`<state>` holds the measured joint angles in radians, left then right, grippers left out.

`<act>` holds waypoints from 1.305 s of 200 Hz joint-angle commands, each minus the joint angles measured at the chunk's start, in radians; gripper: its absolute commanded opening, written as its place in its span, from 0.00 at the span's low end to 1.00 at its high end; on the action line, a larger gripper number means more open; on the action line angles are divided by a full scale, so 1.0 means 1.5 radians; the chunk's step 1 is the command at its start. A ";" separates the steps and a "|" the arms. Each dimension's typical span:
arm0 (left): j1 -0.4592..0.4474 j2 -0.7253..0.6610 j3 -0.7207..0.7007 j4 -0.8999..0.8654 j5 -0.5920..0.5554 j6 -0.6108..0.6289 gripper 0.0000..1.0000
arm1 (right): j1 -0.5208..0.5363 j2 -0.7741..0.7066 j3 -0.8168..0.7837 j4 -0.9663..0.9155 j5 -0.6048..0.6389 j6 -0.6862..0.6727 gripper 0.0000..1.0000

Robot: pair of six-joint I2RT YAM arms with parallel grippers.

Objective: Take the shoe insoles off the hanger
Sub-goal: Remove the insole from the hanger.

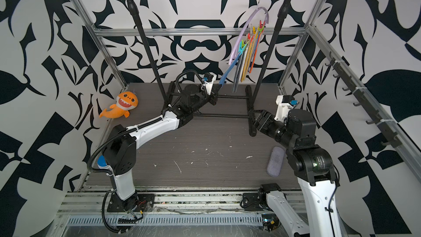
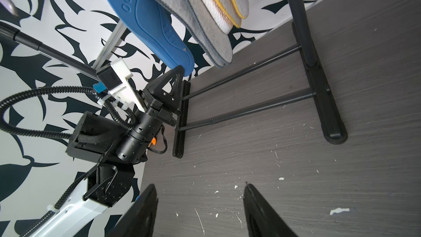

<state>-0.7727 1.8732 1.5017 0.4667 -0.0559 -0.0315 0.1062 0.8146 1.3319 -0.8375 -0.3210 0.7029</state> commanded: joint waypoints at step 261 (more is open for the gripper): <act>0.032 -0.053 0.087 0.008 0.039 -0.204 0.00 | -0.128 0.167 0.052 0.504 -0.091 0.352 0.64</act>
<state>-0.7284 1.8160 1.5936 0.4595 -0.0101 -0.3008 -0.0772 1.0485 1.3521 -0.1757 -0.4667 1.1950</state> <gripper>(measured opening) 0.048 0.695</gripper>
